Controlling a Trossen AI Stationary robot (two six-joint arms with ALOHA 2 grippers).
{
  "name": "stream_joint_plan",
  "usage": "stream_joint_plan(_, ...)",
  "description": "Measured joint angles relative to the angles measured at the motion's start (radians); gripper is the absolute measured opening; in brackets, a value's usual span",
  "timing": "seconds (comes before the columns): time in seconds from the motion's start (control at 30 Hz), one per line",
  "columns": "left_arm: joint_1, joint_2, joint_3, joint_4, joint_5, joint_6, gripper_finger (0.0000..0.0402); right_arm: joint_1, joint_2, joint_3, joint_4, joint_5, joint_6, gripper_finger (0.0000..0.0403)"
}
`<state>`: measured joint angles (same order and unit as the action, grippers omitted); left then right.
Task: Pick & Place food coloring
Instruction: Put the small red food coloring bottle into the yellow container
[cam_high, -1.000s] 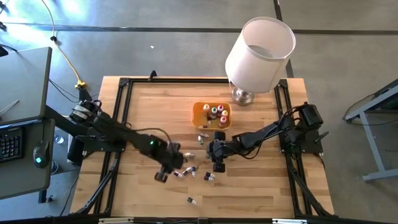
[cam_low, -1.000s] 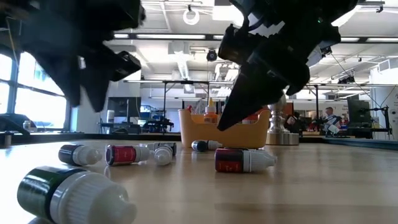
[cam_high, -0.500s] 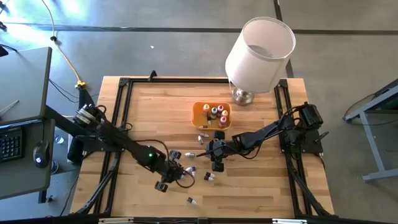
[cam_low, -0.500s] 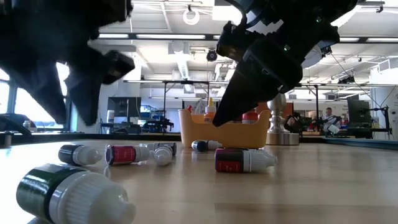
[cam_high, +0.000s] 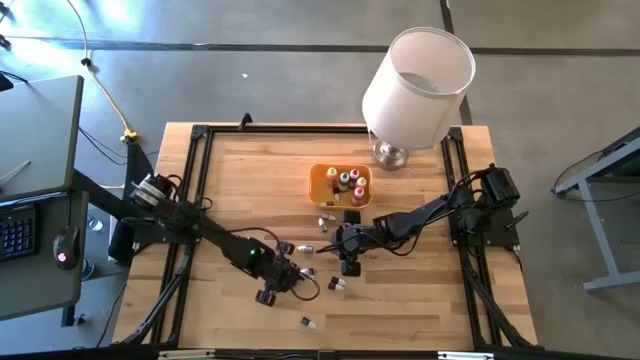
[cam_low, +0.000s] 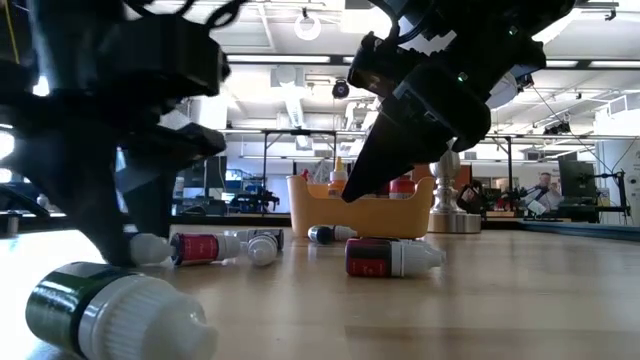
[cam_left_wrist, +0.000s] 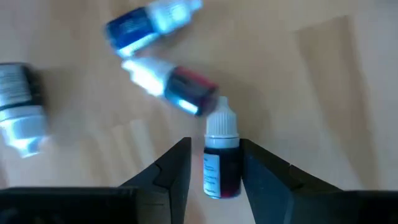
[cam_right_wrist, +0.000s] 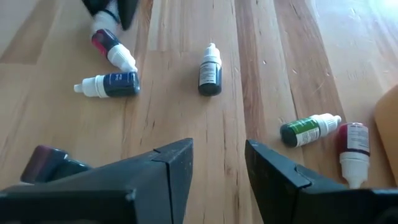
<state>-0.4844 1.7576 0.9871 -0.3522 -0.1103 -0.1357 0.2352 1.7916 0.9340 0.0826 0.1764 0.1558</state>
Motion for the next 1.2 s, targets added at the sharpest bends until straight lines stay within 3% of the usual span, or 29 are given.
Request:
stream_joint_plan(0.37,0.076,-0.001,0.0,0.017,0.025,0.0,0.0051,0.0,0.0,0.0,0.004,-0.008,0.0,0.0139)
stream_joint_plan(0.53,0.096,-0.016,0.045,-0.055,0.015,0.026,0.005,0.0,0.0,0.0,-0.017,-0.037,0.0,0.0139)
stream_joint_plan(0.7,0.115,-0.04,0.18,-0.257,-0.15,0.152,0.0059,0.002,0.0,0.0,-0.124,-0.167,0.037,0.0139)
stream_joint_plan(0.83,0.176,-0.04,0.294,-0.338,-0.343,0.323,0.006,0.004,0.0,-0.001,-0.222,-0.28,0.184,0.0139)
stream_joint_plan(0.9,0.229,-0.04,0.329,-0.305,-0.375,0.418,0.006,0.008,0.0,-0.001,-0.243,-0.301,0.227,0.0139)
stream_joint_plan(1.1,0.449,-0.029,0.342,-0.192,-0.325,0.515,0.006,0.008,0.0,-0.001,-0.265,-0.291,0.237,0.0139)
stream_joint_plan(1.2,0.551,-0.026,0.343,-0.169,-0.232,0.502,0.0065,0.008,0.0,0.0,-0.281,-0.293,0.237,0.0139)
